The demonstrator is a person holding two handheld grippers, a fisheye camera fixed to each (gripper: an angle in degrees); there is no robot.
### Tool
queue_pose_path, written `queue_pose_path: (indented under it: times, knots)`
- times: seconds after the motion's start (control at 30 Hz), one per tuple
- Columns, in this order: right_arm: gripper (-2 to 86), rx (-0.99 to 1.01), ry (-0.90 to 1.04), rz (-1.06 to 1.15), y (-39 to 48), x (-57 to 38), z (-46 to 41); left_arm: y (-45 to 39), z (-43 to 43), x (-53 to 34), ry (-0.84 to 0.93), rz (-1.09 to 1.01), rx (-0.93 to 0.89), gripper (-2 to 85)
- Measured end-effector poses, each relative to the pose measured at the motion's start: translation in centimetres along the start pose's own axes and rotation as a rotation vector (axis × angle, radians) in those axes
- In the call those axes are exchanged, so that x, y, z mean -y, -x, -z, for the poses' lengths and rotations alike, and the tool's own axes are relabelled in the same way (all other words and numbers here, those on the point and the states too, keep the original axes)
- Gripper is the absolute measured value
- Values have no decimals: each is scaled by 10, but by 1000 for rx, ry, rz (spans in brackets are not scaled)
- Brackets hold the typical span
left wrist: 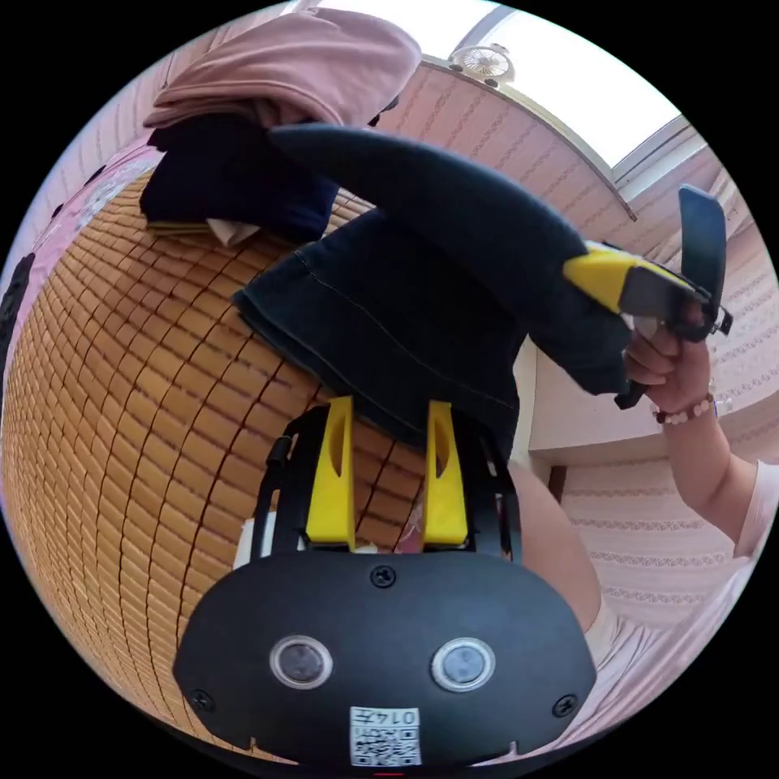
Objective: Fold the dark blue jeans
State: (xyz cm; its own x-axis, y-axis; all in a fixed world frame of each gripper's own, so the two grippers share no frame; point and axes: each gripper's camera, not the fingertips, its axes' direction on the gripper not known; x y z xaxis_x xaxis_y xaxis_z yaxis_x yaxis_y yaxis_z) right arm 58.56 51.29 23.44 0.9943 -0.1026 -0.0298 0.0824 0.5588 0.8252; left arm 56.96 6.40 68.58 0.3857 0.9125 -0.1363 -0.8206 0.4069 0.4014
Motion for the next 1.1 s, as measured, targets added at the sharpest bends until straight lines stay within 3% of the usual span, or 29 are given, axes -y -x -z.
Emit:
queue_pose_path:
  times: [0.1, 0.27, 0.47, 0.53, 0.63, 0.7, 0.8, 0.87, 0.97, 1.1]
  knots:
    - [8, 204, -83, 39, 48, 16, -27, 24, 35, -75, 54, 73, 123, 91]
    - [8, 527, -157, 102, 137, 43, -77, 81, 99, -208, 96, 419, 214, 1]
    - [8, 614, -282, 81, 216, 70, -118, 120, 221, -405, -165, 691, 242, -9]
    - [9, 578, -346, 2, 217, 66, -127, 123, 267, -477, -261, 760, 277, -9]
    - [11, 352, -355, -140, 202, 53, -152, 121, 302, -547, -337, 785, 312, -9]
    - [12, 28, -238, -158, 190, 44, -183, 122, 310, -580, -372, 803, 281, -8]
    - [13, -295, -99, -122, 195, 33, -229, 125, 304, -624, -378, 845, 246, -1]
    - [19, -329, -18, -78, 211, 33, -261, 126, 299, -648, -385, 866, 228, 28]
    - [50, -227, 173, 32, 251, 42, -337, 125, 301, -682, -396, 860, 218, 96]
    - [98, -71, 455, 208, 326, 52, -470, 129, 306, -723, -264, 883, 306, 126]
